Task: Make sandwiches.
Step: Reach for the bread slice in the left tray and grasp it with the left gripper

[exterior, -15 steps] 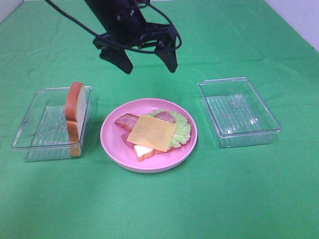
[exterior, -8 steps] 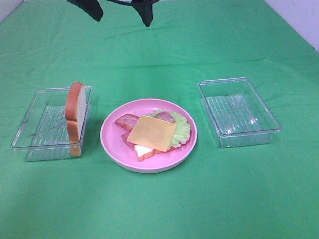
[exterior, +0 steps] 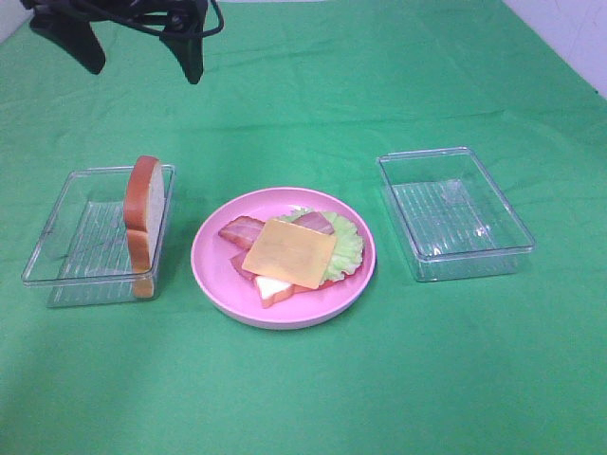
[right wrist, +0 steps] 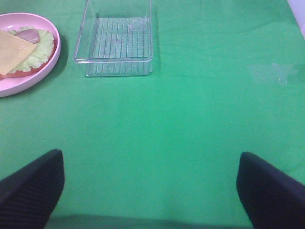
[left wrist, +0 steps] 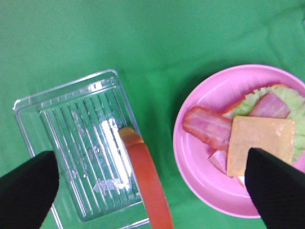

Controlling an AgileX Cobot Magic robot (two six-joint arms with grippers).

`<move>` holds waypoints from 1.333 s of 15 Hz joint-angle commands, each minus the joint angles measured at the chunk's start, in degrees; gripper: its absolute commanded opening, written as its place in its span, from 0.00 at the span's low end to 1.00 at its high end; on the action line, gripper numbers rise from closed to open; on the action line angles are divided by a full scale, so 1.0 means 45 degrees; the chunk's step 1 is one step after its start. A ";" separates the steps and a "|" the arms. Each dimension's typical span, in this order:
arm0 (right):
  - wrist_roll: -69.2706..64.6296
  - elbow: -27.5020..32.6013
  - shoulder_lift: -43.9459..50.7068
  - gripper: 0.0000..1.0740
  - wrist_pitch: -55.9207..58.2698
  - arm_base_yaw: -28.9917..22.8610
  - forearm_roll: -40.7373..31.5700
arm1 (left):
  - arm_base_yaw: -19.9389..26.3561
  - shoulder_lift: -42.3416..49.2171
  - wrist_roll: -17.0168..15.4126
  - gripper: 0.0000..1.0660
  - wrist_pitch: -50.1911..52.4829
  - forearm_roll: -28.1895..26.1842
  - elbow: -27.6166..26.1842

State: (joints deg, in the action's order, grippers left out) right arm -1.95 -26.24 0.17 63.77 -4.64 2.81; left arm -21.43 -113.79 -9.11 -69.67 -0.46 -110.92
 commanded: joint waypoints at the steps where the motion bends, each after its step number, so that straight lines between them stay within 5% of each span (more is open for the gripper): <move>1: 0.0127 0.0051 0.0395 0.88 -0.0153 0.0025 -0.0089 | 0.0229 0.0255 -0.0306 0.94 -0.1324 -0.0140 0.1337; 3: 0.0127 0.0051 0.0395 0.88 -0.0153 0.0025 -0.0089 | 0.0229 0.0216 -0.0853 0.94 -0.0662 0.0102 0.2585; 8: 0.0127 0.0051 0.0395 0.88 -0.0153 0.0025 -0.0089 | 0.0229 0.0000 -0.2165 0.94 0.0420 0.0102 0.3170; 20: 0.0127 0.0051 0.0395 0.88 -0.0153 0.0025 -0.0089 | 0.0229 -0.1935 -0.2381 0.94 0.1401 -0.0675 0.3170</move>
State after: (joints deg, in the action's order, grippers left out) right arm -1.95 -26.24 0.17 63.77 -4.64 2.81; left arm -20.51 -122.27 -19.48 -63.88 -2.98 -97.17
